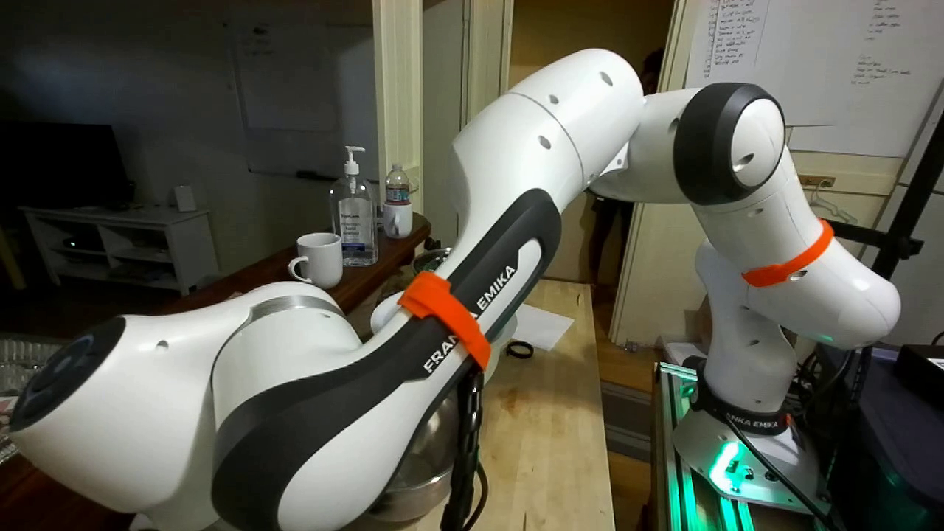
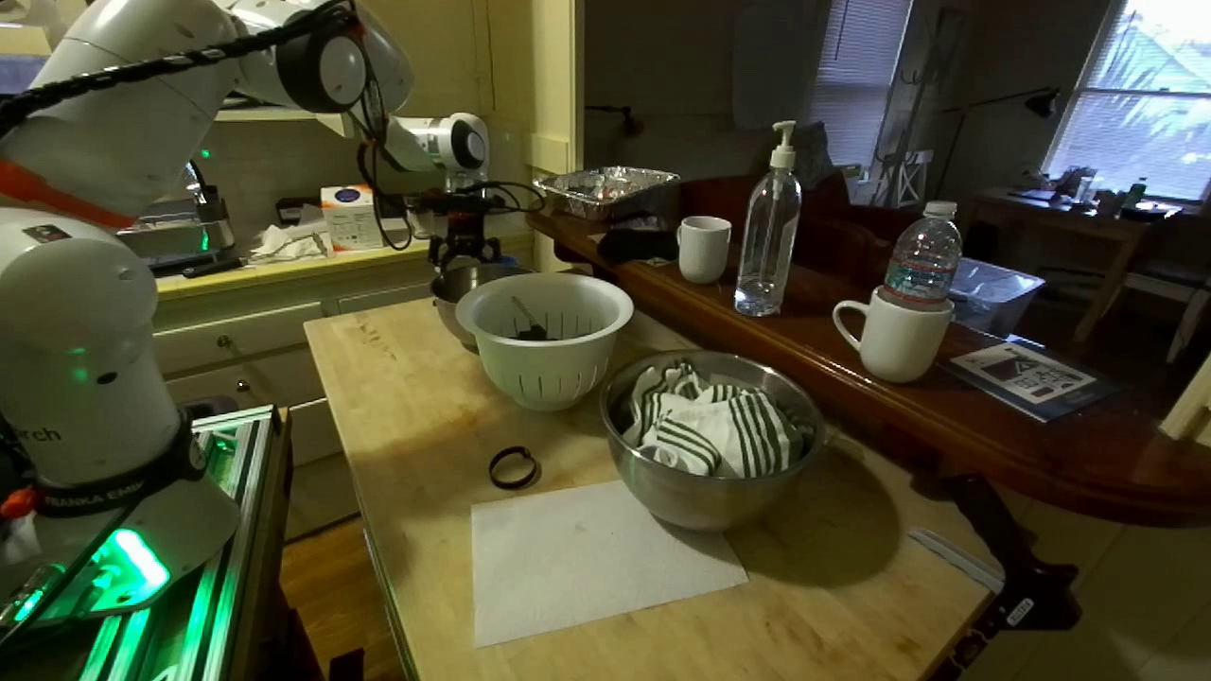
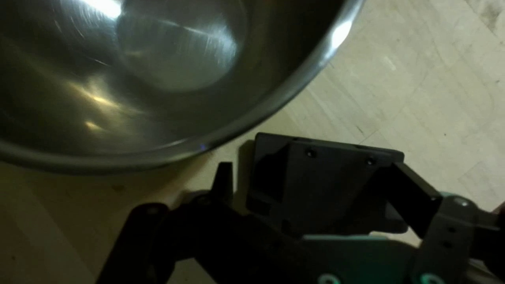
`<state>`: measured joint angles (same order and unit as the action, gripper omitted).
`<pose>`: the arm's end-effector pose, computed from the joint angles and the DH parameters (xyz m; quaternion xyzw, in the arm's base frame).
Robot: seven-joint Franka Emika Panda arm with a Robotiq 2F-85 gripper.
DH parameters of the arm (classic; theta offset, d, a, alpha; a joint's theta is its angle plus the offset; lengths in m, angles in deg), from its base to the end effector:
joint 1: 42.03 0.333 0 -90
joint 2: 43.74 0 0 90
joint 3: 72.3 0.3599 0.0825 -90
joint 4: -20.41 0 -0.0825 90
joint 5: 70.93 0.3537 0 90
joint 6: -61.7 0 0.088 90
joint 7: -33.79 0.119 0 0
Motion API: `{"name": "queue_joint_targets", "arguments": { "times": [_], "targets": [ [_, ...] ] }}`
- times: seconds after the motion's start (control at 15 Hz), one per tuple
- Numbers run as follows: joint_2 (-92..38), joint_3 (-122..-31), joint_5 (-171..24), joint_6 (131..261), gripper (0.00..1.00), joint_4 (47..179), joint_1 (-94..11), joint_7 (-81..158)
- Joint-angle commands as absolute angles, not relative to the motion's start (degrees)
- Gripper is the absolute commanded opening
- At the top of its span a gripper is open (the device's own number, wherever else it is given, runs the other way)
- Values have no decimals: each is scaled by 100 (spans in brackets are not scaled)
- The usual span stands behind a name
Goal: Put the blue spoon on the top countertop
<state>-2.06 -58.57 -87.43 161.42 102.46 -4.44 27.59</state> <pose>0.4689 0.4873 0.2838 0.8392 0.5049 -0.1613 0.1220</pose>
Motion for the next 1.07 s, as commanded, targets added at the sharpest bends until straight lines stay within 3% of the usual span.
{"name": "queue_joint_targets", "arguments": {
  "times": [0.0, 1.0],
  "targets": [
    [-175, -5774, -8684, 16236, 100, 10159, -470, 2795],
    [-146, -5705, -8265, 16144, 100, 10015, -487, 2956]
  ]
}}
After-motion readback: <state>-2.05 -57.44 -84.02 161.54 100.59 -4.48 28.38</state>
